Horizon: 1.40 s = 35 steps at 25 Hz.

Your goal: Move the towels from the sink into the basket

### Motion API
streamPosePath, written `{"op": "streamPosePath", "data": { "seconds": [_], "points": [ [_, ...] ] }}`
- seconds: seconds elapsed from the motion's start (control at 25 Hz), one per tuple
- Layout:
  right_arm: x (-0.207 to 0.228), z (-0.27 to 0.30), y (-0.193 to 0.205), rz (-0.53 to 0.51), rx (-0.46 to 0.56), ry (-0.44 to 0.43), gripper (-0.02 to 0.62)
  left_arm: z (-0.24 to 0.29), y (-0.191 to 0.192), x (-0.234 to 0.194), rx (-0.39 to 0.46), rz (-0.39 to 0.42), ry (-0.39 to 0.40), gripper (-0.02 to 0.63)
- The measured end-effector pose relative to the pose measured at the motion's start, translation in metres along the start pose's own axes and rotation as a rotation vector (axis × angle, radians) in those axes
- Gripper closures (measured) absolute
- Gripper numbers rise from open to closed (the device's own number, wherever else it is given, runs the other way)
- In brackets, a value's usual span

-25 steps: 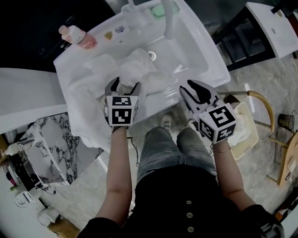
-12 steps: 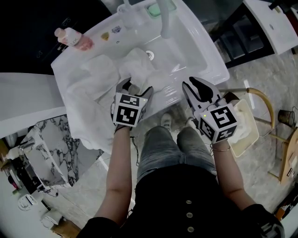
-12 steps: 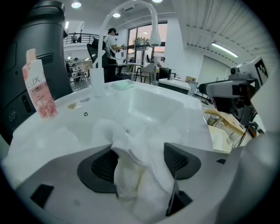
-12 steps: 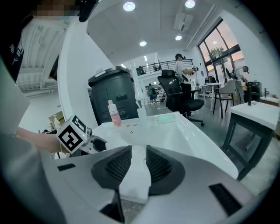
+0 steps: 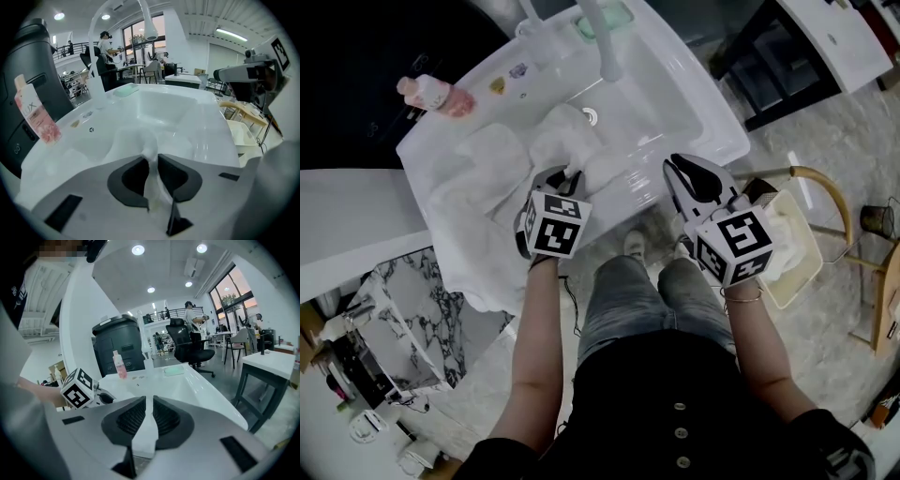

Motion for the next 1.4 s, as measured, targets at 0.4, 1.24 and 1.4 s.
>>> {"op": "streamPosePath", "data": {
  "seconds": [0.4,1.24,1.4],
  "points": [
    [0.014,-0.032,-0.009,-0.043,0.037,0.091,0.586,-0.021,-0.033,0.017,0.090,0.076,0.043,0.550],
    [0.049,-0.190,-0.036,-0.088,0.213,0.274,0.593,-0.115,-0.186,0.152,0.513,0.181,0.207,0.557],
    [0.065,-0.227,-0.038,-0.092,0.242,0.343,0.594,-0.120,-0.215,0.186,0.562,0.240,0.253,0.558]
  ]
}}
Point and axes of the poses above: the fingertips, and each gripper's own axes: z forward along the fingers, x to its right, y out of its underside, the point moved 3 cm from there along -z, backward along the fingers, and after that the axes turned 4 degrees about -y, right-handed, at the moved point
